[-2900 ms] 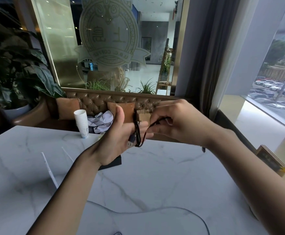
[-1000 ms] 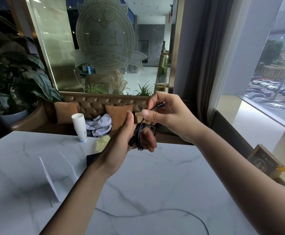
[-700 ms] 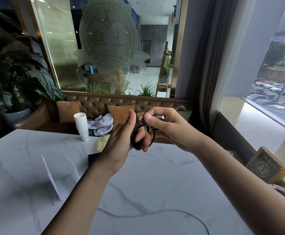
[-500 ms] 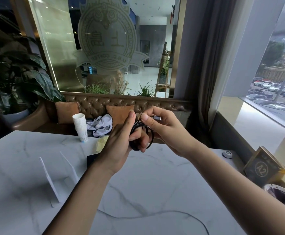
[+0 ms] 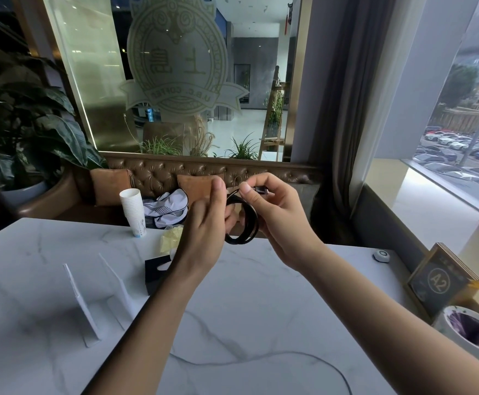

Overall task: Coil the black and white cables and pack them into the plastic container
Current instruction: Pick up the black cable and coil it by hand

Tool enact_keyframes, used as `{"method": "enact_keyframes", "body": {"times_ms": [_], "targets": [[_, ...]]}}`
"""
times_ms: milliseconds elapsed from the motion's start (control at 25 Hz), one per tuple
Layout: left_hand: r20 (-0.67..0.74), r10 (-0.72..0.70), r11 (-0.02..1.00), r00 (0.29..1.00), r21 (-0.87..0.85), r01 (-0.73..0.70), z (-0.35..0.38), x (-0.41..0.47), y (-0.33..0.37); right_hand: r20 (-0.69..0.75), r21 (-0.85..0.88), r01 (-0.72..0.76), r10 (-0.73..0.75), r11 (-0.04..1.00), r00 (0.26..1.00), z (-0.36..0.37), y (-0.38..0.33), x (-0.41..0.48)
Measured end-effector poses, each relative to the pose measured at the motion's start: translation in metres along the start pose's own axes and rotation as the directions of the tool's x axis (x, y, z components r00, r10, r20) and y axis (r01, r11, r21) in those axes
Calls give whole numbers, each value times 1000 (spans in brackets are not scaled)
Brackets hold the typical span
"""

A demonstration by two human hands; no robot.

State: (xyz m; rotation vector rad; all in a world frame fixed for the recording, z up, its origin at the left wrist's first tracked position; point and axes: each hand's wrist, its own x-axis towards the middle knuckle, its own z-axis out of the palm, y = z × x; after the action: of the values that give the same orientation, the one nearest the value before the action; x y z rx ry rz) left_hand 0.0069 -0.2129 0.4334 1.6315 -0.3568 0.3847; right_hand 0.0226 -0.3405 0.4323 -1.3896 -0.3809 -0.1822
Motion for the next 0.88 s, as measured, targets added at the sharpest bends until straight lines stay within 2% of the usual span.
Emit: {"method": "enact_keyframes", "body": {"times_ms": [80,160,240,280,320,400,440,480,600,760,880], "targets": [[48,42,999,998,31,-43,-1,0,-5,-27,39,-23,24,999,999,-1,2,1],[33,91,996,995,21,-91,-1,3,-11,-44,15,-7,7,1000,999,-1,4,1],[19,90,995,996,-43,-89,0,6,-15,-82,-107,53,-62,993,995,-2,7,2],[20,83,995,996,-60,-82,1,6,-15,-100,-224,99,-124,970,987,-4,9,4],[25,74,995,997,-63,-73,1,6,-16,-105,-371,141,-192,918,976,-7,12,6],[49,85,996,995,-19,-84,-1,7,-18,-86,-636,186,-308,749,948,-13,15,9],[75,105,994,992,19,-106,-3,7,-20,-67,-702,196,-337,685,939,-15,15,9],[105,119,991,987,50,-125,-3,7,-21,-52,-718,203,-342,666,938,-17,14,10],[141,123,989,982,67,-134,-3,9,-24,-5,-646,184,-245,741,969,-17,8,11],[112,149,984,982,77,-158,-2,12,-27,51,-355,35,-18,934,999,-17,2,8],[103,169,980,980,84,-178,-3,14,-27,157,-180,-43,72,983,985,-17,-1,0]]}}
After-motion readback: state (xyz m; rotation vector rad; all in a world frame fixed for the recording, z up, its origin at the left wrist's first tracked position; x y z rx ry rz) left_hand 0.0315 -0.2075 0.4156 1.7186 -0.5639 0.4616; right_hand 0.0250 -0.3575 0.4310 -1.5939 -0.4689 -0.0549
